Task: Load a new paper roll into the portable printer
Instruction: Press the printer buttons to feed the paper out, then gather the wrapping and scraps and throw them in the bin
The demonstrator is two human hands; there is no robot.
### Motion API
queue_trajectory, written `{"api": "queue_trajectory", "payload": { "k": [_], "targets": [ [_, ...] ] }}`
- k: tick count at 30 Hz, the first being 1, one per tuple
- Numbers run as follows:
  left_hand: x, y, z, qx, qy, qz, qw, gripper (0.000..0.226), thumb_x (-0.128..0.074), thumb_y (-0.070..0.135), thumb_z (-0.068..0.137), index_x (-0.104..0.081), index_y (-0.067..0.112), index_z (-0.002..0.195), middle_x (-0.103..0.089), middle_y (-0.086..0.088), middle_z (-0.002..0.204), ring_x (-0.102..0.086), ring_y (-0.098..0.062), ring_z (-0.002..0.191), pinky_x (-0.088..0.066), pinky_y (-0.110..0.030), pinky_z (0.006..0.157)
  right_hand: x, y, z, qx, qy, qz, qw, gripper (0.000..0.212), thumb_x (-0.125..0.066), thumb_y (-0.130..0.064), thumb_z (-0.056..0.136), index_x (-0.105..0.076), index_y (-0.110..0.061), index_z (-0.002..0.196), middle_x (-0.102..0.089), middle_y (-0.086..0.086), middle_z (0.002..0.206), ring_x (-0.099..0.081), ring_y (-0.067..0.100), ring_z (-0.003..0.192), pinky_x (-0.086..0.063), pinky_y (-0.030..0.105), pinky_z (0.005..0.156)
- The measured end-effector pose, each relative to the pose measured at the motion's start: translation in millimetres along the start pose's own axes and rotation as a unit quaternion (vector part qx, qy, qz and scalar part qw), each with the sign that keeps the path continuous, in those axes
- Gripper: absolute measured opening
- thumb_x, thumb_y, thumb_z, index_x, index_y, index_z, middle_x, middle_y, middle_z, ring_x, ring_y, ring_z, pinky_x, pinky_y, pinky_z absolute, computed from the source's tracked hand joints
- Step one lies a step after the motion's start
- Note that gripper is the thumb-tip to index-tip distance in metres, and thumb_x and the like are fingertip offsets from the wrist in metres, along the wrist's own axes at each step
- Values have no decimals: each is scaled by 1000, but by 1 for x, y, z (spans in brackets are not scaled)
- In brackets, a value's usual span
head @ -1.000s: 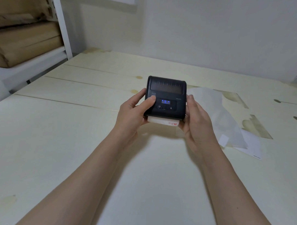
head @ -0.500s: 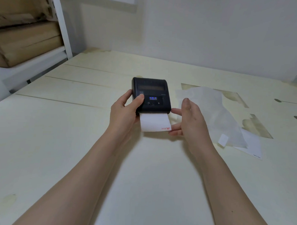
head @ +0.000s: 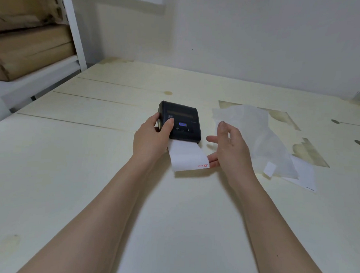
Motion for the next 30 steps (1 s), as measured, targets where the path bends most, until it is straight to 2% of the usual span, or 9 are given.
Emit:
{"api": "queue_trajectory", "payload": {
  "k": [3, 7, 11, 14, 20, 23, 25, 27, 30],
  "targets": [
    [1, -6, 5, 3, 5, 26, 1000, 61, -39, 63, 80, -57, 36, 133, -74, 6, 102, -63, -24, 109, -46, -44, 101, -1, 0, -1, -2, -7, -4, 1000, 54, -33, -55, 98, -37, -24, 143, -67, -4, 118, -73, 22, 54, -52, 21, 54],
    [3, -4, 3, -19, 51, 68, 996, 41, -47, 44, 96, -59, 29, 132, -71, 1, 107, -57, -18, 113, -33, -34, 108, -2, 0, -2, -7, -12, 0, 1000, 56, -33, -55, 98, -36, -24, 144, -66, -3, 118, -73, 24, 56, -53, 24, 53],
    [0, -4, 5, -27, 71, 87, 993, 41, -49, 34, 98, -55, 25, 137, -69, -7, 117, -52, -23, 124, -19, -22, 87, -2, -1, -4, -12, -10, -3, 1000, 55, -35, -53, 98, -38, -23, 143, -67, -3, 117, -73, 26, 57, -50, 18, 46],
    [-3, -2, 5, -43, 93, 95, 990, 52, -54, 40, 94, -48, 23, 143, -63, -9, 126, -46, -30, 129, -17, -20, 85, 1, -2, -6, 3, 6, -11, 1000, 48, -38, -50, 99, -45, -23, 138, -68, -6, 115, -71, 19, 52, -49, 17, 46],
    [-18, 14, -19, -146, 96, 163, 971, 57, -58, 43, 85, -53, 23, 138, -59, -9, 127, -46, -33, 121, -23, -21, 91, 29, 0, -15, 55, 125, -7, 991, 26, -48, -35, 98, -61, -23, 117, -74, -11, 93, -63, 6, 52, -53, 31, 62],
    [-39, 43, -48, -268, 132, 202, 933, 47, -64, 27, 85, -62, 23, 132, -58, -6, 130, -46, -35, 119, -29, -35, 88, 68, 10, -14, 58, 223, -40, 972, 23, -50, -24, 96, -63, -22, 115, -74, -11, 93, -62, 9, 70, -46, 22, 66],
    [-57, 61, -60, -323, 89, 218, 917, 40, -60, 29, 85, -68, 27, 124, -64, 1, 124, -50, -33, 117, -25, -34, 85, 101, 22, -11, 30, 279, -93, 955, 27, -50, -20, 95, -63, -20, 119, -72, -4, 105, -62, 13, 85, -42, 18, 68],
    [-79, 72, -73, -332, -14, 258, 907, 35, -55, 36, 91, -67, 35, 124, -63, 10, 128, -46, -26, 125, -21, -33, 88, 131, 38, -7, 1, 302, -167, 938, 31, -50, -17, 94, -61, -16, 124, -65, 5, 122, -58, 26, 111, -42, 28, 84],
    [-115, 74, -95, -353, -163, 347, 853, 39, -43, 52, 97, -52, 48, 135, -41, 13, 152, -27, -21, 140, -17, -39, 106, 159, 57, -2, -86, 279, -271, 917, 40, -51, -19, 94, -52, -14, 134, -49, 16, 139, -40, 37, 128, -39, 40, 98]
  ]
}}
Point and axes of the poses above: each hand's wrist, its own z-axis towards the middle knuckle, its own x-axis out of the back of the hand, y = z × x, the point moved 1 cm from there along z, towards the middle knuckle
